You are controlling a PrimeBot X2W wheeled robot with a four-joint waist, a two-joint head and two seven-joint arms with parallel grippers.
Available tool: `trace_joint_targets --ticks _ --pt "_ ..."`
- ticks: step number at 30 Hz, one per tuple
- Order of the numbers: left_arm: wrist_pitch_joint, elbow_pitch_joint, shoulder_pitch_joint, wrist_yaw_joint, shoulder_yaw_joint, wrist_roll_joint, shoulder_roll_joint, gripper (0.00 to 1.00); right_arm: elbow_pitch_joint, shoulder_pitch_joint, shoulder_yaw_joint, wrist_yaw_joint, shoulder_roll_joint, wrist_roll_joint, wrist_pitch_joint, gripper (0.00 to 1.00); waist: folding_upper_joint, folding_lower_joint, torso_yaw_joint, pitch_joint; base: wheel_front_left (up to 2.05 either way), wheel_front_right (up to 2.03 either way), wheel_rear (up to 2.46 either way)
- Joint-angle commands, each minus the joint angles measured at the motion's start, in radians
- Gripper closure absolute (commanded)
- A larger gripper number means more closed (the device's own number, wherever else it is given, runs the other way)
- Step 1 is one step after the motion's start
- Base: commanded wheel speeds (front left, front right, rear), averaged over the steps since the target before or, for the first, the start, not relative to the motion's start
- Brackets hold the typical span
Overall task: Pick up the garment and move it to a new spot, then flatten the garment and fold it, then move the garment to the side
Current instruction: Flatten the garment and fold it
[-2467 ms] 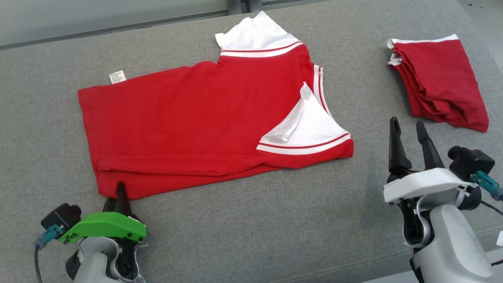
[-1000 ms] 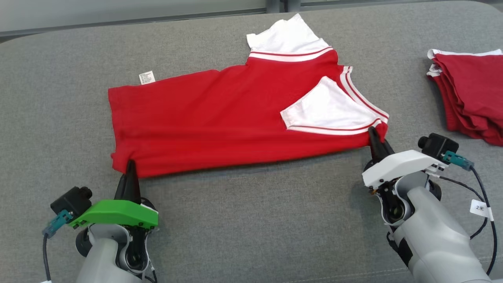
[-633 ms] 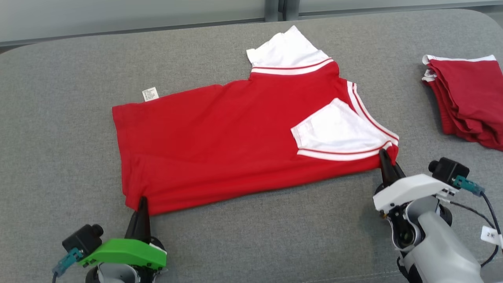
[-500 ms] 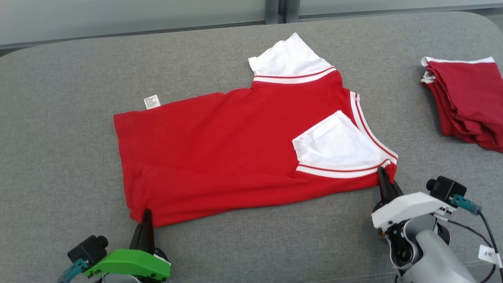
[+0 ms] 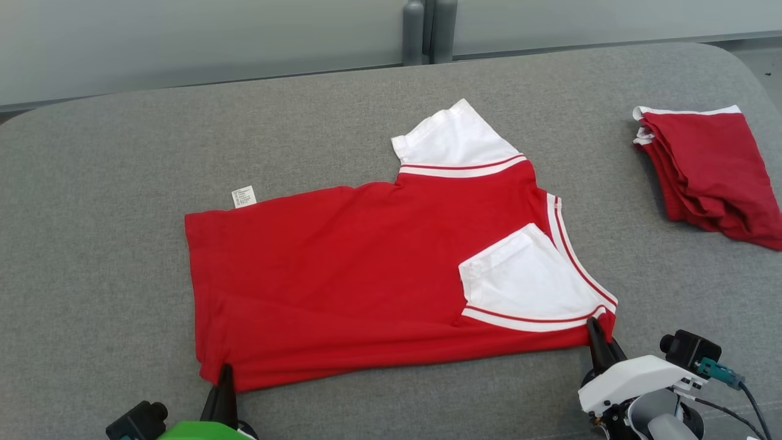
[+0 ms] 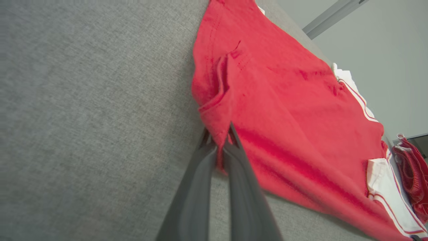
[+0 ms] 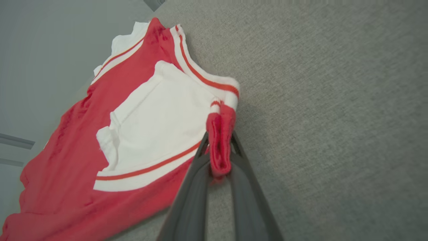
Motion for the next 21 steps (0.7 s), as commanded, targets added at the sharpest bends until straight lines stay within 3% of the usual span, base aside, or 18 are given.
trace_joint_targets --ticks 1,6,7,8,9,10,11,21 --pt "-0.005 0.001 0.021 0.009 0.009 0.005 0.010 1.00 -0.007 0.024 -0.012 -0.002 -0.006 -0.007 0.004 1.00 0.0001 0.0000 -0.004 -0.007 0.00 0.00 0.00" --pt "0.003 -0.003 0.032 0.013 0.004 0.002 0.013 1.00 -0.024 0.044 -0.022 -0.002 -0.004 -0.019 0.025 1.00 0.0001 0.0000 -0.004 -0.014 0.00 0.00 0.00" --pt "0.004 -0.003 0.032 0.016 0.003 0.003 0.014 0.84 -0.028 0.045 -0.020 -0.002 -0.004 -0.014 0.026 0.76 0.0001 0.0000 -0.004 -0.015 0.00 0.00 0.00" --pt "0.004 -0.003 0.031 0.019 0.003 0.005 0.015 0.57 -0.032 0.048 -0.017 -0.002 -0.004 -0.011 0.028 0.43 0.0001 0.0000 -0.005 -0.016 0.00 0.00 0.00" --pt "0.004 -0.003 0.031 0.019 0.003 0.005 0.015 0.57 -0.032 0.048 -0.017 -0.002 -0.004 -0.011 0.028 0.43 0.0001 0.0000 -0.005 -0.016 0.00 0.00 0.00" --pt "0.003 -0.004 0.033 0.020 0.003 0.007 0.015 0.07 -0.036 0.052 -0.013 -0.002 -0.003 -0.011 0.026 0.00 0.0001 0.0000 -0.006 -0.017 0.00 0.00 0.00" --pt "0.001 -0.006 0.033 0.022 0.004 0.008 0.015 0.00 -0.040 0.054 -0.013 -0.002 -0.003 -0.010 0.023 0.00 0.0001 0.0000 -0.007 -0.018 0.00 0.00 0.00" --pt "-0.008 -0.048 0.037 0.074 0.011 0.073 0.089 0.00 -0.121 0.079 -0.102 -0.001 -0.002 -0.103 0.015 0.00 0.0001 0.0000 -0.019 -0.018 0.00 0.00 0.00"
